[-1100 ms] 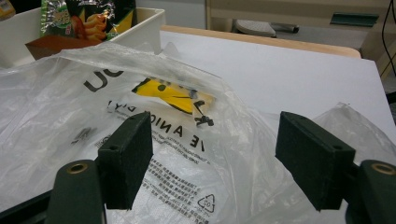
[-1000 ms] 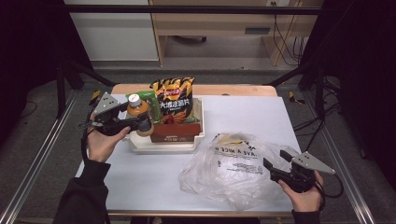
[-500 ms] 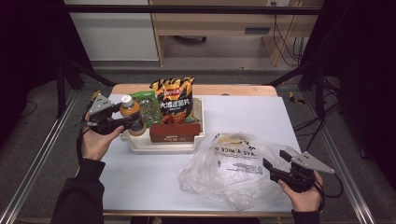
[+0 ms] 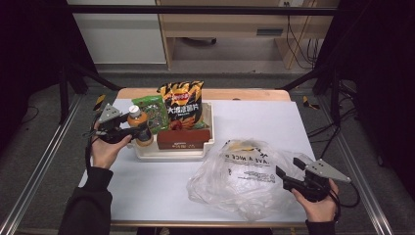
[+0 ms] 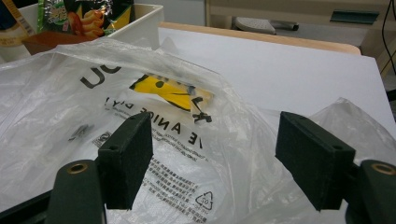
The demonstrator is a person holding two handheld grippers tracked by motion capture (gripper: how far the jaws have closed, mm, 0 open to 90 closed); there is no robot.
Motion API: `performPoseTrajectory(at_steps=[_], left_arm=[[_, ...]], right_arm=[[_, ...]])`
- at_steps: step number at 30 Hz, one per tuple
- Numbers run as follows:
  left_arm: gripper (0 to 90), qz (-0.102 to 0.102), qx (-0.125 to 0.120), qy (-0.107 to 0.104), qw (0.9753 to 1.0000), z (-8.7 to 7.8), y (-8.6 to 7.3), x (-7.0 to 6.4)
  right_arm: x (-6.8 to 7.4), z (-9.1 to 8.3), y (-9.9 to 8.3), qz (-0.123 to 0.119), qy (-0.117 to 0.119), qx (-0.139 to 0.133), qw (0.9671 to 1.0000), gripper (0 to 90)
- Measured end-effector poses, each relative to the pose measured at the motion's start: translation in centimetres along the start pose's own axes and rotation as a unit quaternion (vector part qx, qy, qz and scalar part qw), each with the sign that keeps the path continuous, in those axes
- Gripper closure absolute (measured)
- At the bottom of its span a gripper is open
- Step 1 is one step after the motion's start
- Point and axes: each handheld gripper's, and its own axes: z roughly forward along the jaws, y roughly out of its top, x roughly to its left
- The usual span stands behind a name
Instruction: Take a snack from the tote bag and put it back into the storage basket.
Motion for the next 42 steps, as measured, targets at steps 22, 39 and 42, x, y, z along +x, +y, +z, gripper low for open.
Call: performPoseTrajectory(at_steps=[22, 39, 42], left_arm=[[29.6, -0.019, 0.007, 0.002, 0.9998, 1.4, -3.1, 0.0], [16.8, -0.024, -0.043, 0.01, 0.9987, -2.9, -3.6, -1.5], [16.1, -0.027, -0.04, 0.012, 0.9987, -3.8, -4.3, -1.7]], right_arm=[[0.2, 0.1, 0.1, -0.001, 0.002, 0.0, 1.0, 27.2], [-0.1, -0.1, 0.0, 0.006, -0.006, 0.003, 1.0, 22.1], [-0.3, -0.2, 0.0, 0.008, -0.01, 0.004, 0.9999, 21.4]])
